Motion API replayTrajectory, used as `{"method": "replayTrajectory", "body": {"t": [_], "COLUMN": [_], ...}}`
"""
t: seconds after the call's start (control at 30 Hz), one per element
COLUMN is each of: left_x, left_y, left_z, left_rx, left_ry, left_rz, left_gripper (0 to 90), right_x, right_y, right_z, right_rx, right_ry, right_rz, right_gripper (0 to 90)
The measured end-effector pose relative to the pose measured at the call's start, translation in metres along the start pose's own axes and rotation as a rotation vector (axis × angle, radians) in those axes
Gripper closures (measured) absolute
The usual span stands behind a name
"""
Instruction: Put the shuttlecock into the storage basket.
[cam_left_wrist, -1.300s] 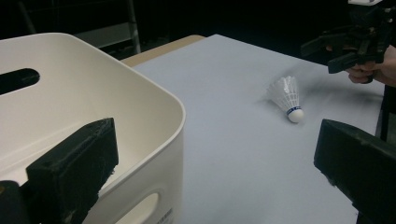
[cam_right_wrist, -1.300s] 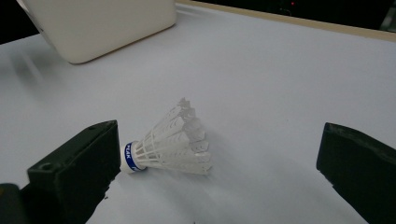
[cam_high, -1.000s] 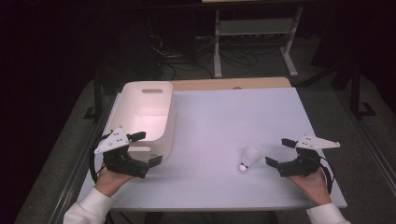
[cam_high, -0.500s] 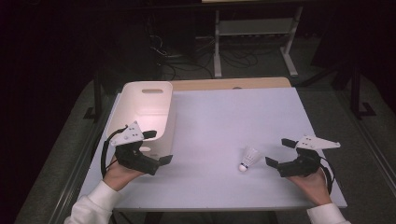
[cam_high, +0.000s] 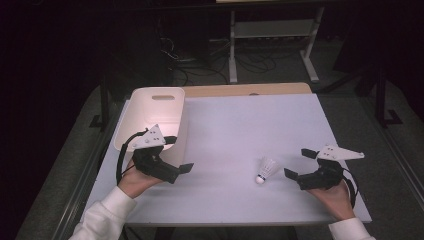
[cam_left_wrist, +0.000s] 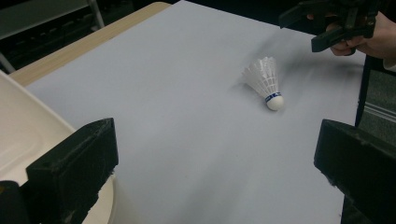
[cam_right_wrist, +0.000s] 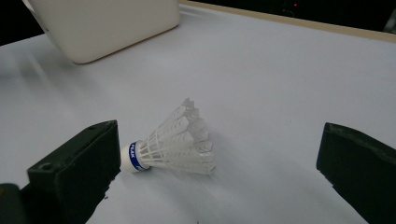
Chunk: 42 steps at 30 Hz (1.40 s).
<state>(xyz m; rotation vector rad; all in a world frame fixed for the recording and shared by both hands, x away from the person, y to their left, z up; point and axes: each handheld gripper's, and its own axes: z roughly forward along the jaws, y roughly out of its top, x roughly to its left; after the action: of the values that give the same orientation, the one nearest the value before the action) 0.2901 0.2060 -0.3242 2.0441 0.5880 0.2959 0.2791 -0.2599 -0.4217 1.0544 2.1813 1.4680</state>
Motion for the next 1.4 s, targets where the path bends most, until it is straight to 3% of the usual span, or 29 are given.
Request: {"method": "replayTrajectory", "body": {"t": [0.23, 0.37, 0.57, 1.4], "left_x": [0.000, 0.000, 0.000, -0.013], "left_y": [0.010, 0.014, 0.020, 0.033], "left_z": [0.008, 0.013, 0.020, 0.066], "left_rx": [0.025, 0.033, 0.052, 0.151], "left_ry": [-0.012, -0.025, -0.018, -0.099], "left_rz": [0.025, 0.017, 0.030, 0.066], "left_gripper": [0.0, 0.0, 0.0, 0.0], "right_x": [0.000, 0.000, 0.001, 0.001], "right_y": [0.000, 0.000, 0.000, 0.000], "right_z": [-0.001, -0.001, -0.002, -0.003], "right_rx": [-0.003, -0.004, -0.008, -0.012], "right_ry": [0.003, 0.005, 0.005, 0.010], "right_rz": [-0.008, -0.008, -0.008, -0.015], "right_gripper": [0.0, 0.0, 0.0, 0.0]}}
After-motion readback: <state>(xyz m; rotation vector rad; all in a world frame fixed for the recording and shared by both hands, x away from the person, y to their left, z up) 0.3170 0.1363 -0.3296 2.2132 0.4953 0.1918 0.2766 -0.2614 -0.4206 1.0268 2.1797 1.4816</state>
